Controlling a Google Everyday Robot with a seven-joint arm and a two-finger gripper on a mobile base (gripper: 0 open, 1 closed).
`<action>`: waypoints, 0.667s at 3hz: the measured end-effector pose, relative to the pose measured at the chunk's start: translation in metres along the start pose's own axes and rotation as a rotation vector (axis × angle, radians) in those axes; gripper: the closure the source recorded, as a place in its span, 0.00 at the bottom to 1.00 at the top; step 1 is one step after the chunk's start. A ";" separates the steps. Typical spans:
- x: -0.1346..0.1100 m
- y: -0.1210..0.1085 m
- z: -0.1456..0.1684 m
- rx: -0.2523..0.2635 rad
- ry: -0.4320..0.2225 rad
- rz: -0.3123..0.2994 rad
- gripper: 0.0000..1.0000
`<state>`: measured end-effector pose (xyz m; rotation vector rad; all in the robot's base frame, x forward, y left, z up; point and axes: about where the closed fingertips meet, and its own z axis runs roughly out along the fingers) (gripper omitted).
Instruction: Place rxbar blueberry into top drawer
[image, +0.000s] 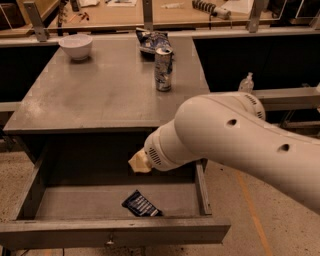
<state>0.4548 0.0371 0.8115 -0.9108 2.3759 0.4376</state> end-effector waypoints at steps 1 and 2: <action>-0.032 -0.007 -0.066 0.128 -0.060 -0.043 0.82; -0.036 -0.009 -0.073 0.163 -0.065 -0.072 0.82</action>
Offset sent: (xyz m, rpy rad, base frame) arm -0.0013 -0.0163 0.0622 -0.0425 -0.1104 -0.0398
